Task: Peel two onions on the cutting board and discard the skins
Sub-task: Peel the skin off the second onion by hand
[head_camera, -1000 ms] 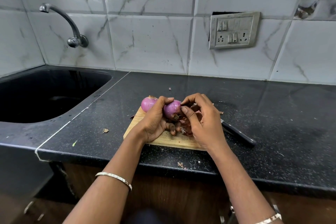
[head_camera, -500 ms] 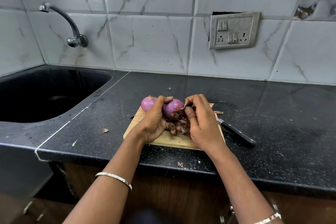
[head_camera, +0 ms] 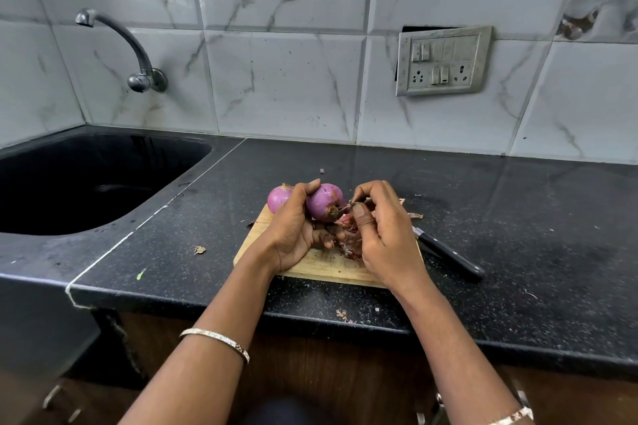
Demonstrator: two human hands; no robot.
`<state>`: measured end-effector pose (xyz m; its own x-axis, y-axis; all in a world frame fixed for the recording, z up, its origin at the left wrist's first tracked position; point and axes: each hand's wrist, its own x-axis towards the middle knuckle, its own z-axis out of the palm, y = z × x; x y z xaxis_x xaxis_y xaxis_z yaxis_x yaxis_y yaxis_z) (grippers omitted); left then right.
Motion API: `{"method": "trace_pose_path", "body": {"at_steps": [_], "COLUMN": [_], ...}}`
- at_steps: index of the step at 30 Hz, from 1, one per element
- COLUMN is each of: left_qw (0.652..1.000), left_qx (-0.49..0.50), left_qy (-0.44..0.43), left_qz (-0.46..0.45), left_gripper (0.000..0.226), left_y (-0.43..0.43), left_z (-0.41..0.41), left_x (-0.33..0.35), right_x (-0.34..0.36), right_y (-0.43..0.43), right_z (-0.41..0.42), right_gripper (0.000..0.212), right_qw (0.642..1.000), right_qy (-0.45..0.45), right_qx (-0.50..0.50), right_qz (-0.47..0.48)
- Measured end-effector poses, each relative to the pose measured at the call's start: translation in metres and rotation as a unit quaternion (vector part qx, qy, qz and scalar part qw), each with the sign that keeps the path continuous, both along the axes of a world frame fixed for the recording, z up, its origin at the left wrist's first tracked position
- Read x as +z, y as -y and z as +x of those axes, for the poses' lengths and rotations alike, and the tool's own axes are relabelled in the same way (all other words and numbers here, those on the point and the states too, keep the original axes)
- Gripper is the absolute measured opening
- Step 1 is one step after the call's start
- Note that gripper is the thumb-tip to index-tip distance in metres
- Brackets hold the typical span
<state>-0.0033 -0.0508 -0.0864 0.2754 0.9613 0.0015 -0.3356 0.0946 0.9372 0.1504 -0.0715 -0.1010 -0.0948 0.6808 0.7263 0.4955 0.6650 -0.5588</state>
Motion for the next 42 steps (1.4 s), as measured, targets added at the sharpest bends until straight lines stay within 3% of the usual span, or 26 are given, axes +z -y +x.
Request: {"method": "trace_pose_path", "body": {"at_steps": [6, 21, 29, 35, 42], "left_qw": [1.0, 0.998, 0.994, 0.995, 0.997], "left_qx": [-0.011, -0.032, -0.014, -0.02, 0.001], "left_qy": [-0.015, -0.028, -0.061, -0.052, -0.062], "left_qz": [0.011, 0.04, 0.089, 0.078, 0.041], "left_gripper": [0.046, 0.035, 0.026, 0.041, 0.072], "left_y": [0.001, 0.0, -0.005, -0.005, -0.008], "left_z": [0.001, 0.0, 0.002, 0.002, 0.002], "left_x": [0.0, -0.001, -0.007, -0.007, -0.008], "right_x": [0.004, 0.004, -0.001, -0.002, 0.0], "right_y": [0.005, 0.001, -0.004, -0.005, -0.002], "right_z": [0.001, 0.002, 0.004, 0.001, 0.001], "right_gripper": [0.03, 0.009, 0.008, 0.011, 0.012], "right_qw": [0.999, 0.999, 0.998, 0.998, 0.999], "right_qy": [-0.041, -0.032, -0.002, 0.042, 0.002], "right_qx": [-0.017, -0.029, -0.049, -0.04, -0.049], "right_qz": [-0.015, 0.013, 0.028, 0.009, 0.004]}}
